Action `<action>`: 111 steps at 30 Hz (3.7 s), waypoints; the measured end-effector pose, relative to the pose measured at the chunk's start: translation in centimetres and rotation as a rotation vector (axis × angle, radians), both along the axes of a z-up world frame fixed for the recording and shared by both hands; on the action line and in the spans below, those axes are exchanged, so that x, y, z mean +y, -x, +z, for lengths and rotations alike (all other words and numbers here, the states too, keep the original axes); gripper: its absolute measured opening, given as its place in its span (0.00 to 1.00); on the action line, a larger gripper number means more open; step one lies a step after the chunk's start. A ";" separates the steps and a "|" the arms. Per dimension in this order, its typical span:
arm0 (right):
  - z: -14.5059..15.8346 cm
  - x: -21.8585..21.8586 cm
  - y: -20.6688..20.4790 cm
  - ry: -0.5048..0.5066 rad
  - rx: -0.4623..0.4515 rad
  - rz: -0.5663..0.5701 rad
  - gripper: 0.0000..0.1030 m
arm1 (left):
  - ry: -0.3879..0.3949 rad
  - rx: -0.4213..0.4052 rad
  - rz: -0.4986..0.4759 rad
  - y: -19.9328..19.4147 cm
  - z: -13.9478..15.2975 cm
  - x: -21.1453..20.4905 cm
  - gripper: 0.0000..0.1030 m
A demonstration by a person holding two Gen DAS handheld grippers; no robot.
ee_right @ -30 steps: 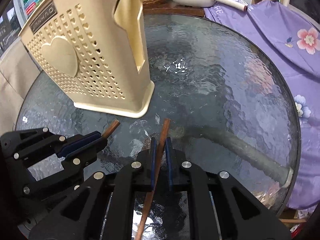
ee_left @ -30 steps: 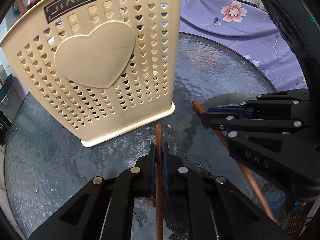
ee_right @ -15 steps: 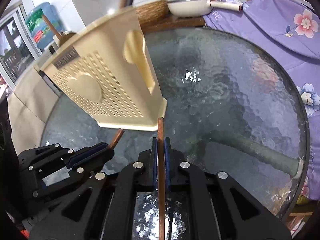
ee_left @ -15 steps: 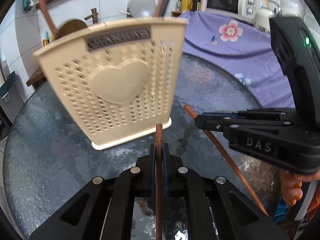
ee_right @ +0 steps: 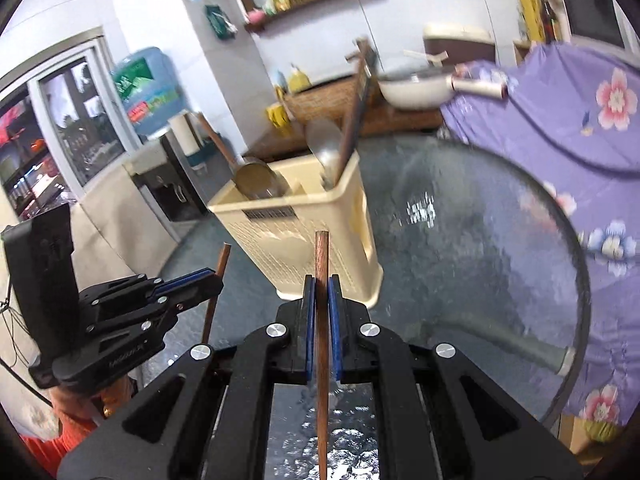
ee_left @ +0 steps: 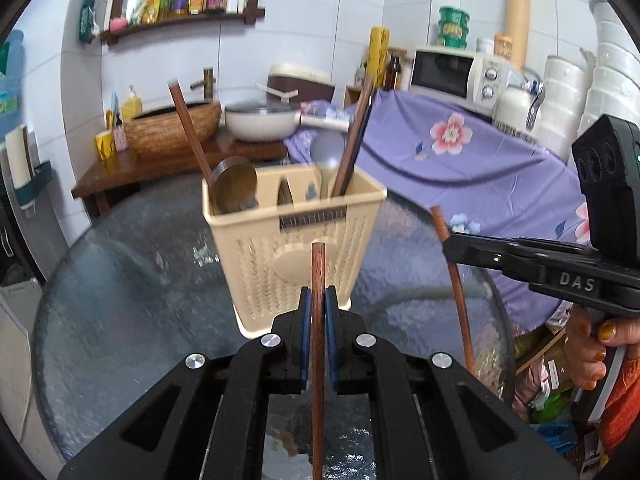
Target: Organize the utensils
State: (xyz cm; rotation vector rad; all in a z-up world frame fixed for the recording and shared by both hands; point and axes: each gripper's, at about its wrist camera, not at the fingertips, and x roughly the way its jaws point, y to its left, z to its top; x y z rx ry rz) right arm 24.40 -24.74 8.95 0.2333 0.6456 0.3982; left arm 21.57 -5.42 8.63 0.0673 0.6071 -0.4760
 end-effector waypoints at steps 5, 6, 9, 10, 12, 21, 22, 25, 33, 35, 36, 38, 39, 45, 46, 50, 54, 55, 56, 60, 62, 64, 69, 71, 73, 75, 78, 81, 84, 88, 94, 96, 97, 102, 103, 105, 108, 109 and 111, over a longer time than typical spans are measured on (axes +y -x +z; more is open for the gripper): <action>3.0 -0.1 1.5 -0.012 -0.065 0.032 0.07 | 0.025 -0.057 -0.002 0.6 2.7 0.6 0.07; 3.4 -0.1 1.7 -0.012 -0.075 0.037 0.07 | 0.027 -0.071 -0.001 0.8 3.3 0.8 0.07; 4.8 -0.1 2.0 -0.010 -0.102 0.048 0.07 | 0.039 -0.091 -0.006 0.7 4.5 0.9 0.07; 5.1 -0.1 2.2 -0.010 -0.109 0.053 0.07 | 0.043 -0.095 -0.006 0.9 4.8 1.1 0.07; 5.9 0.0 2.4 -0.006 -0.127 0.064 0.07 | 0.049 -0.103 -0.008 0.8 5.2 1.2 0.07; 9.5 1.3 1.3 0.047 -0.180 0.092 0.07 | 0.051 -0.148 -0.014 -0.4 8.1 1.2 0.07; 10.1 1.4 1.1 0.053 -0.181 0.095 0.07 | 0.052 -0.148 -0.020 -0.7 8.6 1.1 0.07; 11.0 1.4 0.4 0.053 -0.171 0.105 0.07 | 0.053 -0.153 -0.025 -1.2 9.5 1.1 0.07; 14.8 0.9 -1.0 0.028 -0.168 0.124 0.07 | 0.077 -0.201 -0.056 -1.0 13.4 1.6 0.07; 15.8 0.8 -1.2 0.020 -0.170 0.127 0.07 | 0.090 -0.219 -0.068 -1.0 15.2 1.7 0.07; 16.4 0.8 -1.4 0.015 -0.172 0.129 0.07 | 0.094 -0.227 -0.070 -1.0 15.8 1.7 0.07; 17.9 0.7 -1.9 0.003 -0.182 0.127 0.07 | 0.093 -0.262 -0.058 -1.1 17.7 1.7 0.07; 18.8 0.6 -2.1 -0.003 -0.191 0.122 0.07 | 0.091 -0.274 -0.050 -1.2 18.4 1.8 0.07; 23.1 0.6 -3.8 0.012 -0.255 0.071 0.07 | 0.072 -0.316 0.008 -3.2 21.8 1.5 0.07; 23.5 0.7 -4.0 0.017 -0.263 0.063 0.07 | 0.067 -0.310 0.013 -3.6 21.8 1.4 0.07; 23.4 1.0 -5.5 0.048 -0.278 0.027 0.07 | 0.063 -0.262 0.036 -5.7 20.4 1.3 0.07; 20.7 1.5 -7.2 0.076 -0.235 0.014 0.07 | 0.057 -0.211 0.055 -7.4 17.8 1.4 0.07; 20.2 1.7 -7.5 0.087 -0.232 0.009 0.07 | 0.055 -0.200 0.057 -7.7 17.3 1.4 0.07; 19.4 1.9 -7.8 0.100 -0.228 0.007 0.07 | 0.054 -0.183 0.057 -8.0 16.5 1.3 0.07; 16.7 2.2 -8.8 0.102 -0.181 0.015 0.07 | 0.050 -0.143 0.053 -8.7 14.3 1.1 0.07; 15.6 2.3 -9.0 0.104 -0.166 0.015 0.07 | 0.043 -0.125 0.055 -9.0 13.1 0.9 0.07; 14.4 2.5 -9.4 0.109 -0.147 0.017 0.07 | 0.040 -0.107 0.054 -9.2 12.1 0.8 0.07; 12.1 2.7 -9.7 0.112 -0.114 0.019 0.07 | 0.035 -0.065 0.051 -9.6 9.9 0.6 0.07; 11.4 2.8 -9.7 0.118 -0.107 0.018 0.07 | 0.032 -0.057 0.048 -9.6 9.3 0.5 0.07; 10.5 2.7 -10.0 0.118 -0.094 0.014 0.07 | 0.030 -0.047 0.041 -9.5 8.7 0.5 0.07; 9.9 2.6 -10.0 0.117 -0.085 0.009 0.07 | 0.031 -0.040 0.040 -9.5 8.1 0.5 0.07; 9.4 2.4 -10.1 0.115 -0.086 -0.011 0.07 | 0.020 -0.037 0.046 -9.6 7.7 0.4 0.10; 8.9 2.5 -10.2 0.131 -0.091 -0.023 0.07 | 0.031 -0.039 0.050 -9.6 7.5 0.5 0.31; 8.7 2.5 -10.2 0.140 -0.095 -0.029 0.14 | 0.063 -0.043 0.061 -9.2 7.3 0.9 0.44; 8.7 1.7 -8.6 0.118 -0.154 -0.051 0.47 | 0.071 -0.081 0.088 -7.6 7.1 1.4 0.66; 7.5 1.0 -3.5 0.141 -0.244 -0.039 0.65 | -0.029 -0.113 0.099 -3.3 4.0 2.2 0.94; 5.5 0.9 -1.8 0.156 -0.224 -0.014 0.65 | -0.049 -0.078 0.104 -2.6 2.6 2.8 0.94; 4.2 0.8 -1.1 0.158 -0.197 -0.002 0.65 | -0.053 -0.053 0.113 -2.2 1.6 3.3 0.94; -1.0 0.1 0.5 0.133 -0.096 -0.020 0.65 | -0.073 0.011 0.150 -0.9 -1.9 5.1 0.94; -2.2 0.1 0.6 0.135 -0.075 -0.031 0.65 | -0.082 0.019 0.161 -0.8 -2.4 5.3 0.94; -3.8 0.2 0.9 0.135 -0.043 -0.032 0.65 | -0.087 0.048 0.177 -0.7 -3.6 5.7 0.94; -5.4 0.6 1.2 0.130 -0.019 -0.039 0.65 | -0.036 0.055 0.209 -0.1 -4.7 6.3 0.94; -5.7 0.7 1.3 0.126 -0.018 -0.042 0.65 | -0.027 0.039 0.224 0.2 -4.7 6.5 0.94; -5.9 1.1 1.6 0.120 -0.022 -0.060 0.65 | -0.008 -0.016 0.256 1.1 -4.4 6.5 0.94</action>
